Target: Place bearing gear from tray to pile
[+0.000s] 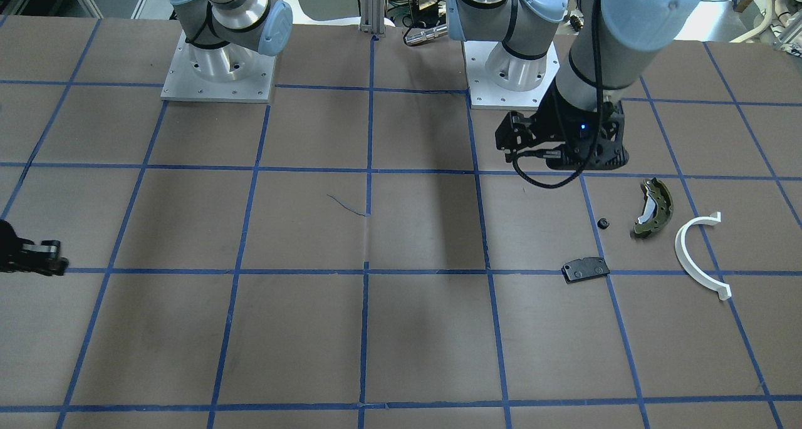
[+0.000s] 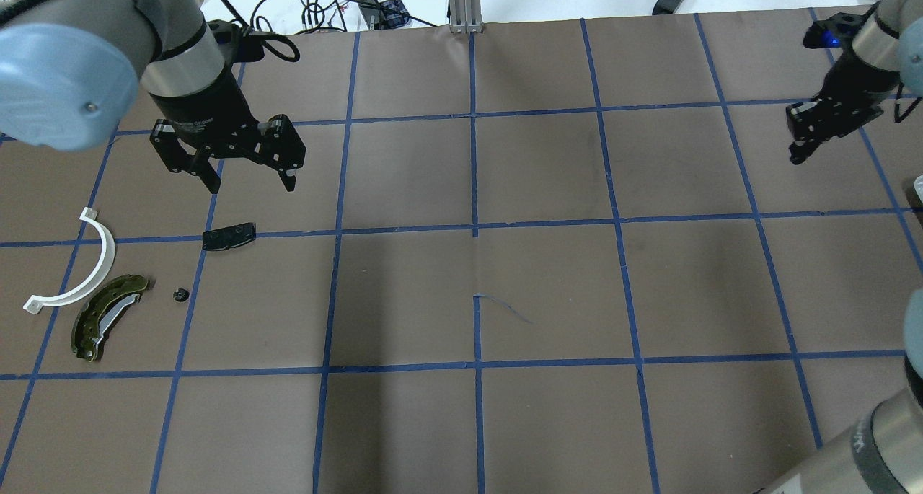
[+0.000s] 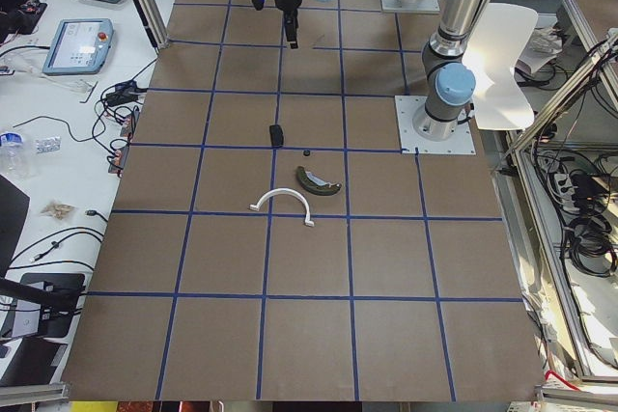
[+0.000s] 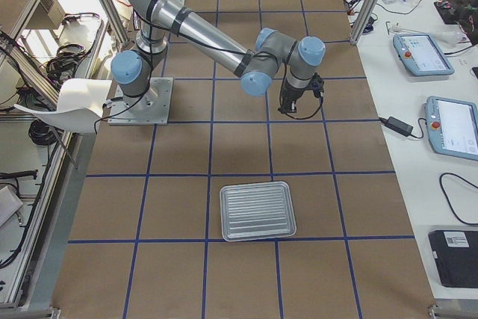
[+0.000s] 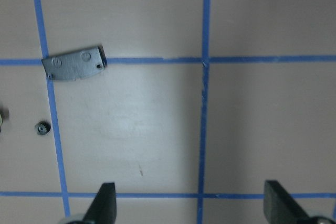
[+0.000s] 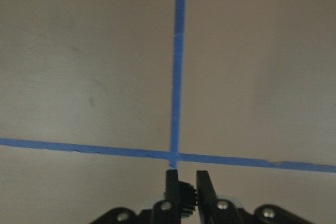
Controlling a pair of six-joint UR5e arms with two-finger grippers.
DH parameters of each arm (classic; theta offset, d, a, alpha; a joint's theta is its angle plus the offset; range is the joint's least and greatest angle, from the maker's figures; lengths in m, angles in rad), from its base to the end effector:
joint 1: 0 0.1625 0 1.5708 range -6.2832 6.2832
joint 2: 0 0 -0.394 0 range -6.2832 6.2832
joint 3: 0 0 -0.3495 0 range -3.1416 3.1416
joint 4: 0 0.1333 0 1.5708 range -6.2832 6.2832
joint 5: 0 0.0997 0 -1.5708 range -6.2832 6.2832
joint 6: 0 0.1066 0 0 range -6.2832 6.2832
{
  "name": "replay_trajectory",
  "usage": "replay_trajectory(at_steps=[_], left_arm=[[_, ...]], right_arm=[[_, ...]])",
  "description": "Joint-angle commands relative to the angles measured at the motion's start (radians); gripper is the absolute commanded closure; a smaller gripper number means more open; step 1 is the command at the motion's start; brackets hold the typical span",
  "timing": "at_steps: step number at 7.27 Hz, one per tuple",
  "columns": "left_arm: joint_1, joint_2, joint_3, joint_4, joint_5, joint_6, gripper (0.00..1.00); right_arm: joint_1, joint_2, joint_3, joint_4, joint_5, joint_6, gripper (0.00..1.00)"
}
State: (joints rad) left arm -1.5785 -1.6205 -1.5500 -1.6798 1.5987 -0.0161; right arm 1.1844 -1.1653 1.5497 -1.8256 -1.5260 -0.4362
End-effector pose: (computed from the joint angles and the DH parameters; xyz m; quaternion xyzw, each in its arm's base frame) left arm -0.1338 -0.4520 0.4267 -0.0032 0.9975 0.0687 0.0147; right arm -0.0848 -0.5749 0.2750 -0.0234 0.9974 0.0504 0.0464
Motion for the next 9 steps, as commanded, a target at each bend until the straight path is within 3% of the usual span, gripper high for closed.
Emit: replay_trajectory(at_steps=[1,2,3,6,9], left_arm=[[-0.049,0.051,0.077,-0.037,-0.060,-0.034,0.00],[-0.052,0.042,0.050,0.105,-0.054,-0.024,0.00],[-0.051,0.051,0.028,0.155,-0.060,-0.018,0.00],[-0.044,0.057,0.024,0.150,-0.056,-0.015,0.00],[-0.041,0.063,0.024,0.149,-0.052,-0.015,0.00]], right_arm=[[0.142,-0.002,0.052,0.005,0.163,0.202,1.00],[0.226,-0.002,0.067,-0.003,0.199,0.314,1.00],[0.330,-0.002,0.069,-0.021,0.225,0.461,1.00],[0.611,0.018,0.131,-0.274,0.274,0.779,1.00],[0.739,0.055,0.302,-0.593,0.287,0.936,1.00]])
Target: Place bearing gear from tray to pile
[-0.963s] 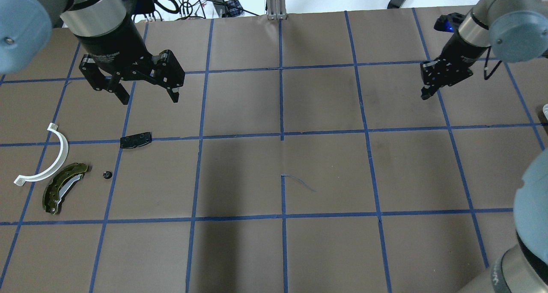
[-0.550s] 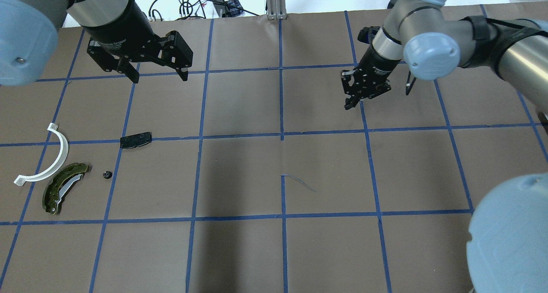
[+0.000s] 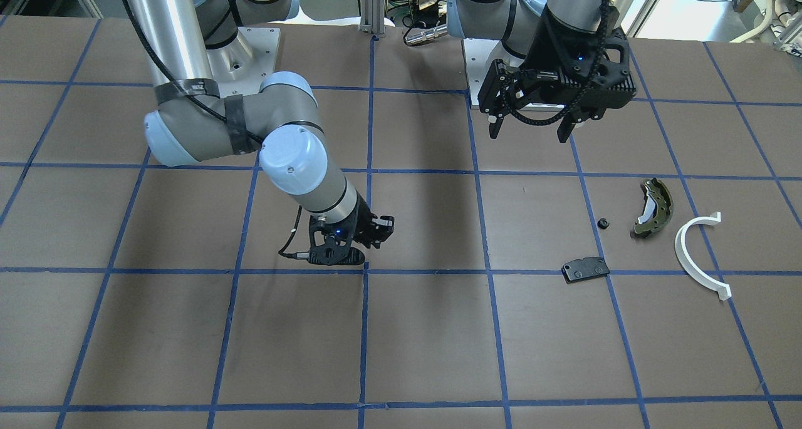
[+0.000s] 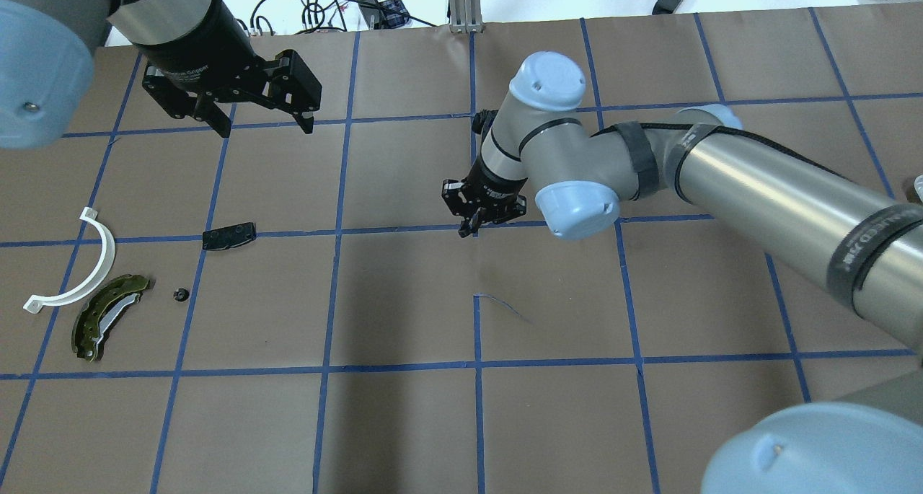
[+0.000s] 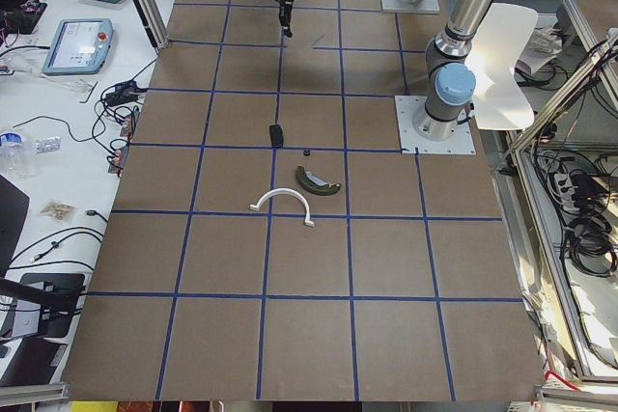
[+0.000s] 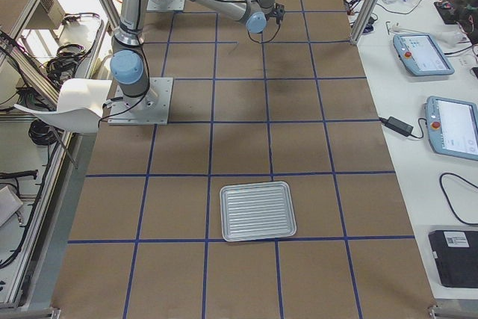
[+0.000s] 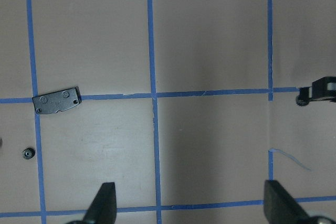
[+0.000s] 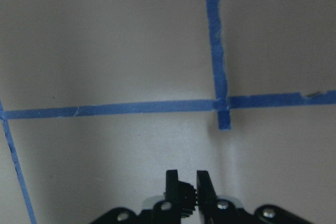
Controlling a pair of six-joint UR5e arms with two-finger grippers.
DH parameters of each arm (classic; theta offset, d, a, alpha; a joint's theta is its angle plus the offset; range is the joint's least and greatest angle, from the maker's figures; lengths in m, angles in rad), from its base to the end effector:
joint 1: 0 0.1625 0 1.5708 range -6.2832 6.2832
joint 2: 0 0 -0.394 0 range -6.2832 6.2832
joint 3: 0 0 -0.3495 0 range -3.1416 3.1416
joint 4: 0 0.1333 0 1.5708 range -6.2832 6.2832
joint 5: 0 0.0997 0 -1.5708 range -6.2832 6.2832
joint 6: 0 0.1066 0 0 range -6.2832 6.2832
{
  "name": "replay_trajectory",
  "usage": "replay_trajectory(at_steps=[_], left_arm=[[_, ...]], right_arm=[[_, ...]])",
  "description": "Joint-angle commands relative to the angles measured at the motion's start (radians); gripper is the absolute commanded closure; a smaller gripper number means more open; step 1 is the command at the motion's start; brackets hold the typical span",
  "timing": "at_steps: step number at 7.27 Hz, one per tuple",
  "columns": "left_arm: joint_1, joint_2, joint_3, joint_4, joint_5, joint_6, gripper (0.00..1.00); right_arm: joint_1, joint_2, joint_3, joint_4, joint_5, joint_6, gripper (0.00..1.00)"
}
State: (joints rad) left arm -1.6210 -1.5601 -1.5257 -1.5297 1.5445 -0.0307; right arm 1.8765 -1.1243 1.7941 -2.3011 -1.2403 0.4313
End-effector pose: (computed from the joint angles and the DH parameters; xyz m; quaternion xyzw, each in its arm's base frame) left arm -0.1587 -0.4469 0.4795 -0.0104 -0.9987 0.0478 0.0151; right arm 0.3256 -0.4737 0.2063 0.0569 0.9843 0.0314 0.1641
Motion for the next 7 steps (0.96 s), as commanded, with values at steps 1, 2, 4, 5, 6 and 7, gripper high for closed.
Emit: replay_trajectory(at_steps=[1,2,4,5,6,7], left_arm=[[0.001,0.003,-0.001,-0.003,0.002,0.000,0.00],[0.000,0.003,-0.001,-0.006,0.002,0.000,0.00],[0.000,0.008,-0.005,-0.012,0.002,0.000,0.00],[0.004,0.005,-0.010,-0.032,0.002,0.000,0.00],[0.003,-0.011,-0.010,-0.068,0.005,0.000,0.00],[0.004,-0.032,-0.011,-0.061,0.003,-0.001,0.00]], right_arm=[[0.079,0.014,0.054,-0.123,-0.001,0.123,1.00],[0.084,0.015,0.059,-0.123,-0.001,0.126,1.00],[0.082,0.009,0.042,-0.176,-0.016,0.106,0.62],[0.076,0.011,0.025,-0.220,-0.063,0.087,0.57],[0.073,0.011,0.010,-0.219,-0.089,0.087,0.29],[0.070,0.009,0.008,-0.219,-0.090,0.086,0.28]])
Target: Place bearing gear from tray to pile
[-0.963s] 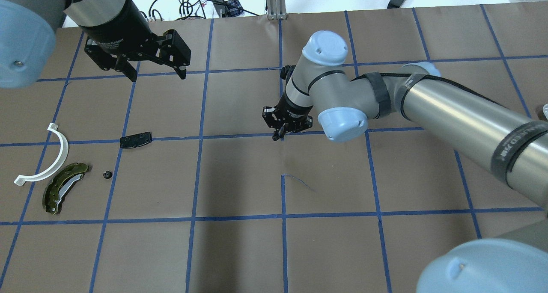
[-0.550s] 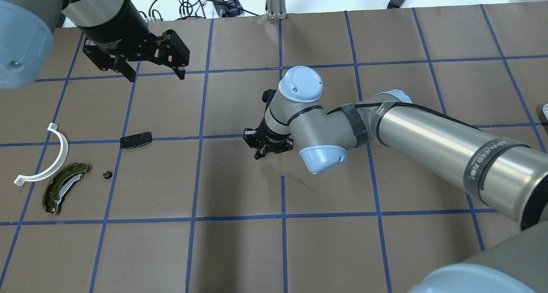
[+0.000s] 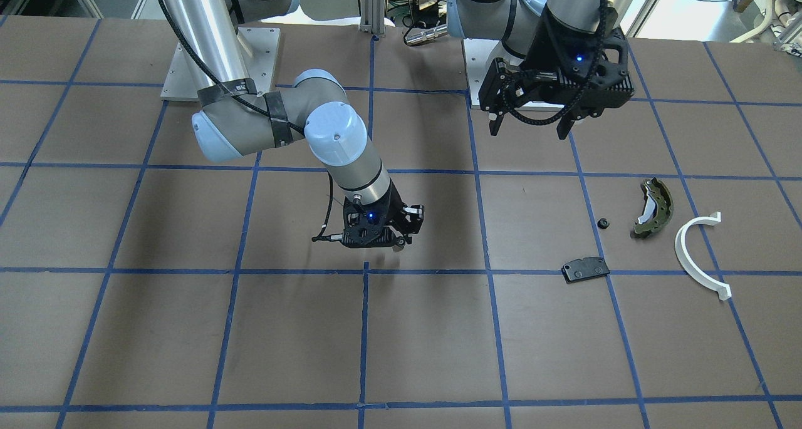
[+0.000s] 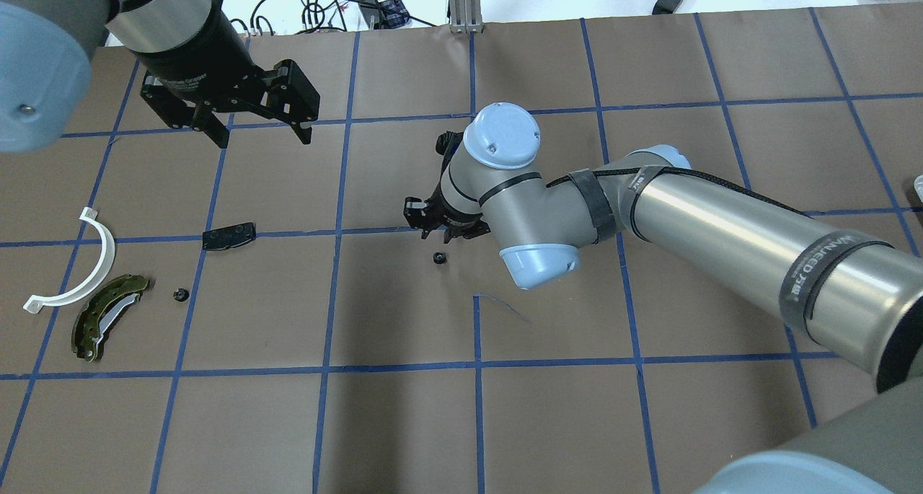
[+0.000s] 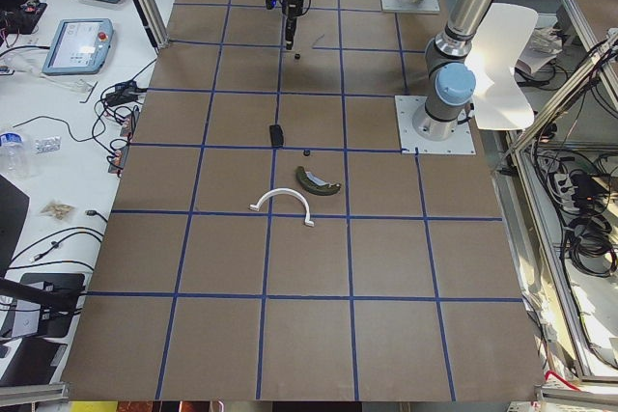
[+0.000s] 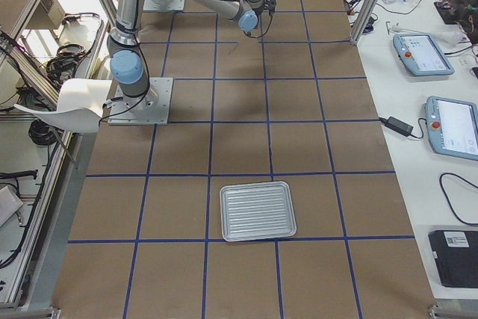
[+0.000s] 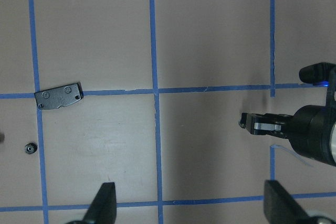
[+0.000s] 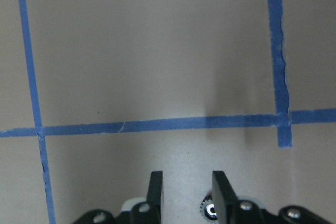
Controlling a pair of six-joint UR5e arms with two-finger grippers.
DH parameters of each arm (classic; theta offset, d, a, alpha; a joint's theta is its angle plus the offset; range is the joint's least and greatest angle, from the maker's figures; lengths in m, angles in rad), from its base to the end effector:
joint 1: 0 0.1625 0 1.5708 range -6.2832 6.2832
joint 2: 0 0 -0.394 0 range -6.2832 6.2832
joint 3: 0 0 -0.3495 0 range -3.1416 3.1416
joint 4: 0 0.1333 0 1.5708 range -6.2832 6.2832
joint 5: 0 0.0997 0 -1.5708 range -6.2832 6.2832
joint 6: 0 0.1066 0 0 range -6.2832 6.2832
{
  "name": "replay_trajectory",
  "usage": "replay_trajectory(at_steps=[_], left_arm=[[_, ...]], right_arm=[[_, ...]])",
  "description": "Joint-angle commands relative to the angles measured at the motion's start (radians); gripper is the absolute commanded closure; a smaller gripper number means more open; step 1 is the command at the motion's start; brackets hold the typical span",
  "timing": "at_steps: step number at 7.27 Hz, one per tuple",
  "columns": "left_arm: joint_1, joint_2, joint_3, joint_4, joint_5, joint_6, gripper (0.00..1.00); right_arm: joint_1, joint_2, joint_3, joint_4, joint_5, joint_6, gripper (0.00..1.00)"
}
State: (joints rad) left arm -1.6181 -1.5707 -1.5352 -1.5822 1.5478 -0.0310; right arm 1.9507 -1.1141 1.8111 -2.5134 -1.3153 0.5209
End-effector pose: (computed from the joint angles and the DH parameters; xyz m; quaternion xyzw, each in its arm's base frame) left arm -0.1569 -0.4446 0.4649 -0.0083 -0.9998 0.0117 0.0120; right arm 0.3578 -0.4639 0.2160 0.0538 0.9830 -0.0543 0.1667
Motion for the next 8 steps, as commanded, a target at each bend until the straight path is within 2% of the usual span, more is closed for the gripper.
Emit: replay_trajectory(at_steps=[1,2,3,4,5,6,8], left_arm=[[0.000,-0.060,-0.028,0.001,-0.012,-0.026,0.00],[-0.008,-0.099,-0.089,0.063,-0.017,-0.042,0.00],[-0.013,-0.139,-0.170,0.217,-0.018,-0.062,0.00],[-0.026,-0.179,-0.228,0.310,-0.020,-0.078,0.00],[-0.075,-0.221,-0.247,0.361,-0.018,-0.123,0.00],[-0.151,-0.280,-0.249,0.429,-0.018,-0.250,0.00],[-0.267,-0.383,-0.249,0.534,-0.017,-0.412,0.00]], right_arm=[[-0.041,-0.004,-0.009,-0.002,-0.036,-0.024,0.29],[-0.126,-0.006,-0.007,0.027,-0.070,-0.071,0.27],[-0.222,-0.048,-0.013,0.124,-0.071,-0.157,0.25],[-0.327,-0.114,-0.015,0.242,-0.074,-0.303,0.30],[-0.426,-0.178,-0.013,0.349,-0.075,-0.411,0.22],[-0.482,-0.249,-0.013,0.445,-0.076,-0.432,0.00],[-0.498,-0.392,-0.028,0.661,-0.209,-0.496,0.00]])
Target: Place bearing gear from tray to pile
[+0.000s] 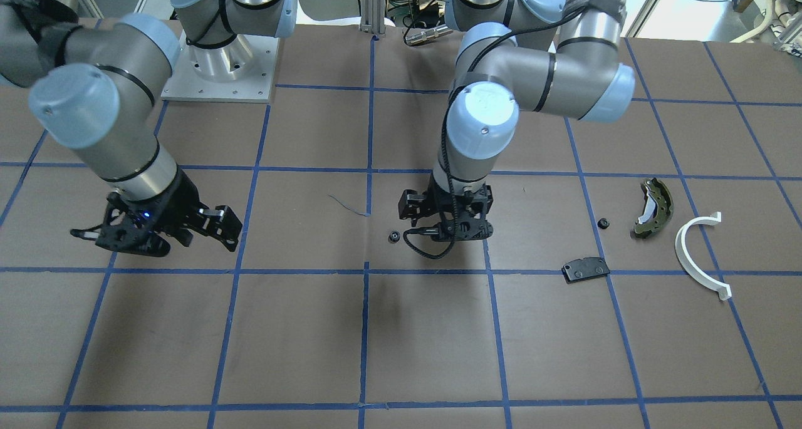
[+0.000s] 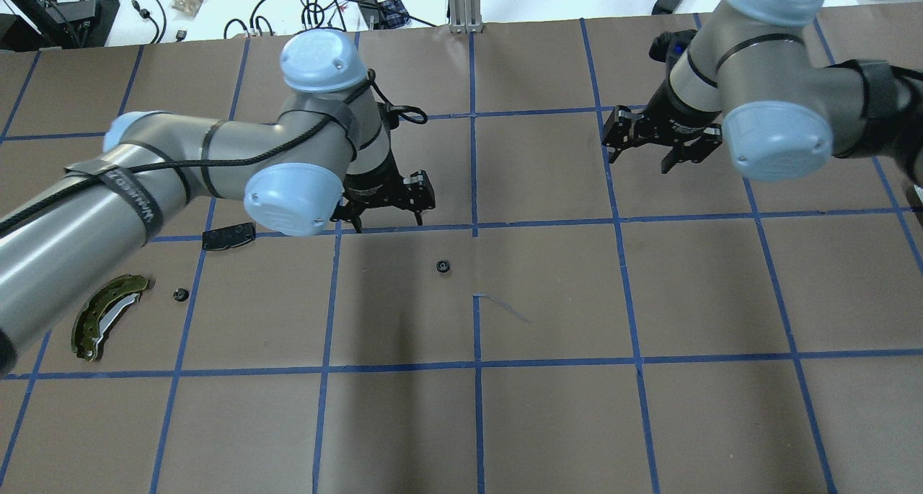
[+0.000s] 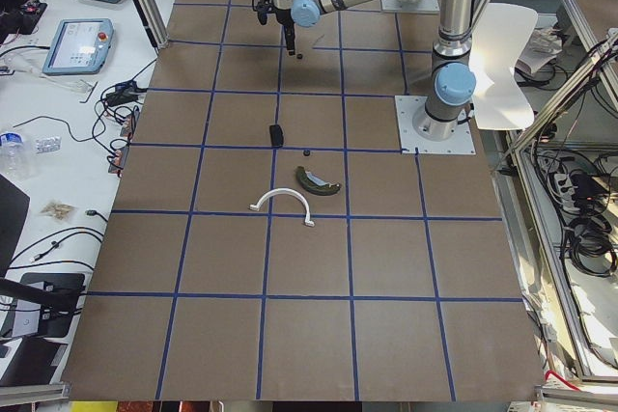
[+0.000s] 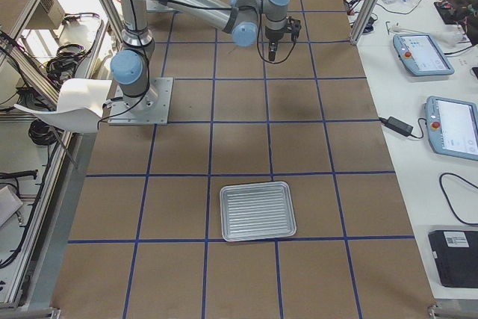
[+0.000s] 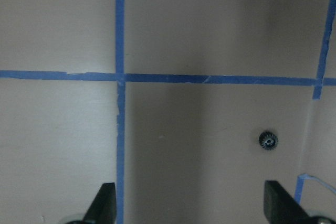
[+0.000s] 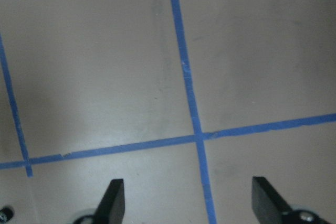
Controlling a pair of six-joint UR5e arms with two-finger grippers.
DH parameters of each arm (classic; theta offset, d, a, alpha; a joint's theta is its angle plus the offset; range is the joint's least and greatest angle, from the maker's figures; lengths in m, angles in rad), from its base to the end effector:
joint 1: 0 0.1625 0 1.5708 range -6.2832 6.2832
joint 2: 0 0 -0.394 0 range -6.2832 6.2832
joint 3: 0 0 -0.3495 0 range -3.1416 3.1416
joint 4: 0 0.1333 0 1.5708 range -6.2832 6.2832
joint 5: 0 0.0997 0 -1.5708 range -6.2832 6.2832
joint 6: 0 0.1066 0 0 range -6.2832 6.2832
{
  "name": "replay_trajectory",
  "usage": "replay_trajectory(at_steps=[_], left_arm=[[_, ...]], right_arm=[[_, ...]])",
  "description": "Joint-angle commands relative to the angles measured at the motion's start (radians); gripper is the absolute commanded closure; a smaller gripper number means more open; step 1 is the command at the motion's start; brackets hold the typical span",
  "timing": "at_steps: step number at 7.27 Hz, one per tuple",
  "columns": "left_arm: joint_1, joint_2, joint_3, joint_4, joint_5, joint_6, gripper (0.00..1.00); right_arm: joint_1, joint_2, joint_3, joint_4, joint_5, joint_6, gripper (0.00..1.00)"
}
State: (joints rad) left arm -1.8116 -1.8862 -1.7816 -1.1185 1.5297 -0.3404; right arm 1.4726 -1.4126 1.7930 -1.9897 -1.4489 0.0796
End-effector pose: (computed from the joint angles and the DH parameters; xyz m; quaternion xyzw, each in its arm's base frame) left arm -0.2568 -0.4683 0.2479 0.0505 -0.9978 -0.0413 0.0091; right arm 0.0975 -0.5023 0.3199 0.0874 0.9941 -0.0198 0.0607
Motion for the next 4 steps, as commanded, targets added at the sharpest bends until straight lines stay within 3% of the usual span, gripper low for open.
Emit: replay_trajectory(at_steps=[1,2,3,4], left_arm=[[-0.095,-0.100,-0.005,0.113,0.000,-0.118,0.00],[-0.104,-0.125,-0.022,0.133,0.000,-0.118,0.02],[-0.112,-0.146,-0.063,0.222,0.000,-0.118,0.02],[-0.112,-0.162,-0.105,0.312,0.001,-0.100,0.02]], right_arm=[[-0.020,-0.145,-0.036,0.252,-0.088,-0.063,0.00],[-0.015,-0.187,-0.084,0.343,-0.106,-0.052,0.00],[-0.012,-0.196,-0.119,0.379,-0.179,-0.050,0.00],[-0.008,-0.186,-0.119,0.387,-0.174,-0.063,0.00]])
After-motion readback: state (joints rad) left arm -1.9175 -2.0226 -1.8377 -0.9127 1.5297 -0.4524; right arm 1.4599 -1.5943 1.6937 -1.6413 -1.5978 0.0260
